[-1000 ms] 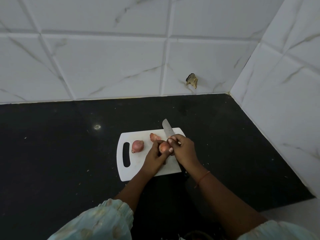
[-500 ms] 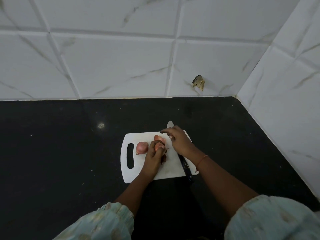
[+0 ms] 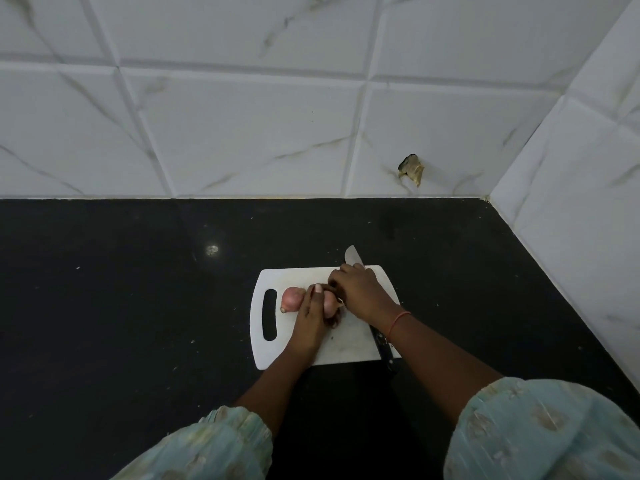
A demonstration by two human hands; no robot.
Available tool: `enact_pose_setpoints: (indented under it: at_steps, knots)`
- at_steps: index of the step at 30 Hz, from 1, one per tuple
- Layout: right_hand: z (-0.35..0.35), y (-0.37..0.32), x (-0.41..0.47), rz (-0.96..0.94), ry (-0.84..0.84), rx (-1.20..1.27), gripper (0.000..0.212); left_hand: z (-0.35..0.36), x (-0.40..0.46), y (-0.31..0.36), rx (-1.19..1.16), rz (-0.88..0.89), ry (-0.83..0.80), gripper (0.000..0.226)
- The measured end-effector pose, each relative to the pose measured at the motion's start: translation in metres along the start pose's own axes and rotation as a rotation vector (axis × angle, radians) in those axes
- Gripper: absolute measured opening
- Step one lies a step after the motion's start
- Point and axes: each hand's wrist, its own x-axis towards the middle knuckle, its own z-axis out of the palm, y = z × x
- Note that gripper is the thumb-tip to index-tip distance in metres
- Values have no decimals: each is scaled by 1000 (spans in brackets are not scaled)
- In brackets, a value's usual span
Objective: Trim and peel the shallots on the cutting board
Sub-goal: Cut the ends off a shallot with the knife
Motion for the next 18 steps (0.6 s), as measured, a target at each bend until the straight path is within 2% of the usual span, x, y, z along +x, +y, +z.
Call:
enact_pose_setpoints:
  at_steps: [4,7,9,13,18]
  knots:
    - [2,4,-4,63,12,73,20,2,0,2,-4,30,-40,20]
    - [0,9,-10,125,59,212,10,0,1,-1,54,43,-51,20]
    - [-3,13,-18,190,153,421,5,0,1,-3,82,51,-55,22]
    - [-20,29,-41,434,354,733,9,12,4,-1,95,26,-73,18]
    - [-35,68,-73,829,551,1115,6,50,17,18,134,-20,-210,22]
